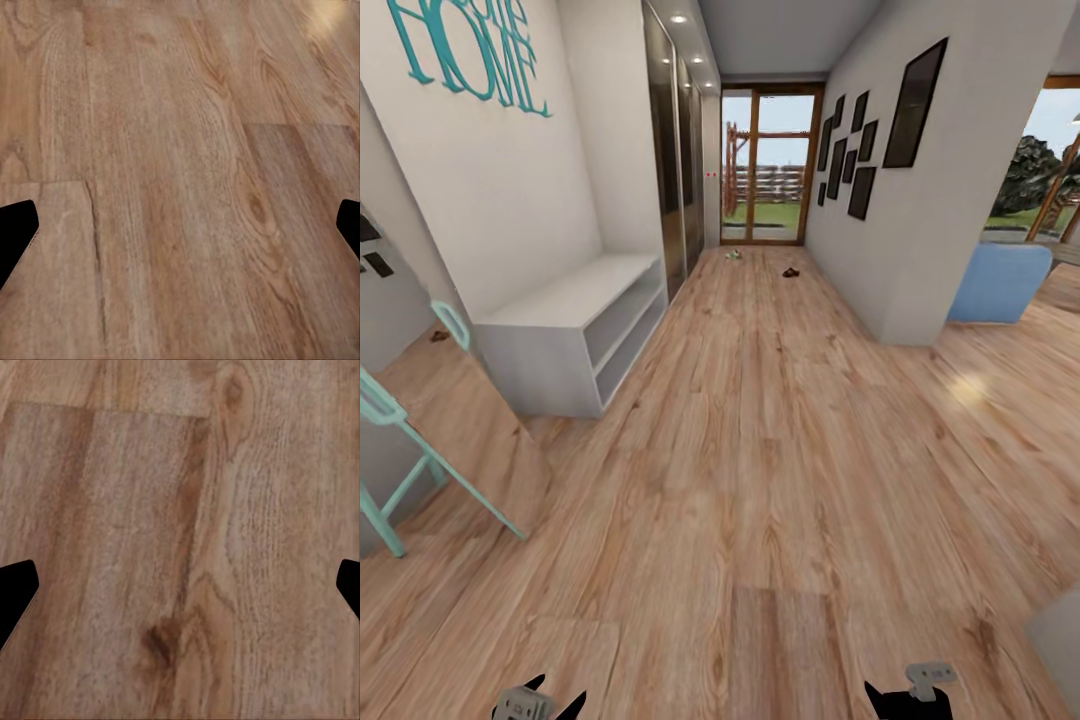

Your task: Pick up the two gym shoes and the two sandals from the corridor floor and place them onto the hallstand (shoe rack) in the corridor, making sure they are on the rack and not on the floor. Arrange them so the two gym shoes are next to each other and the two sandals are next to each other.

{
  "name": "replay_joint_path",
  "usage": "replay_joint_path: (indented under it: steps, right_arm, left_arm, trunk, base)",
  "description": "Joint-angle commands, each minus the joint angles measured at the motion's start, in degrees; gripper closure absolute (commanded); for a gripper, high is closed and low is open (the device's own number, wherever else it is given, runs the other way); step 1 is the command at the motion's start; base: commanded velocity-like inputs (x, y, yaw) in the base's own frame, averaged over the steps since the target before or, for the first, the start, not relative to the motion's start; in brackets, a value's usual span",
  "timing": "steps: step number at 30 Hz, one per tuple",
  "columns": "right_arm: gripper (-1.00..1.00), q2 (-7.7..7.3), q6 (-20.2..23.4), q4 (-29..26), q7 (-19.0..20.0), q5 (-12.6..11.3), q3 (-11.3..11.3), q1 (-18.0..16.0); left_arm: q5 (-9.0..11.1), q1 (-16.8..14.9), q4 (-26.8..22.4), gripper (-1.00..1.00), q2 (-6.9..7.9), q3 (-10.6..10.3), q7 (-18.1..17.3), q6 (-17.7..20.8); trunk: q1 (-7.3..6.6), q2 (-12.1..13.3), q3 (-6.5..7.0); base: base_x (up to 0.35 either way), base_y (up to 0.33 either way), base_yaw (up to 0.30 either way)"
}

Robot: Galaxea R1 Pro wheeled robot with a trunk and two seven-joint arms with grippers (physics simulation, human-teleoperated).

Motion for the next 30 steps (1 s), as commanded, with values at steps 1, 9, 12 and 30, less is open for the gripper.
replay_joint_path:
  steps: [1,9,12,30]
  right_arm:
    - [-1.00,0.00,-0.2,0.0,0.3,0.4,-0.5,0.0]
    - [-1.00,0.07,-0.2,0.0,0.3,0.5,-0.5,0.0]
    - [-1.00,0.08,-0.2,0.1,0.3,0.5,-0.5,0.0]
    - [-1.00,0.08,-0.2,0.1,0.3,0.6,-0.4,0.0]
  left_arm:
    - [0.4,0.0,0.1,-1.00,-0.01,0.1,-0.5,0.1]
    - [0.4,0.0,0.1,-1.00,0.05,0.1,-0.5,0.0]
    - [0.4,0.0,0.1,-1.00,0.07,0.1,-0.5,0.0]
    - [0.4,0.0,0.1,-1.00,0.05,0.2,-0.5,0.0]
  trunk:
    - [0.03,0.0,-0.05]
    - [0.03,0.0,-0.05]
    - [0.03,0.0,-0.05]
    - [0.03,0.0,-0.05]
  base:
    - [0.337,0.000,0.000]
    - [0.337,0.000,0.000]
    - [0.337,0.000,-0.003]
    - [0.337,0.000,-0.085]
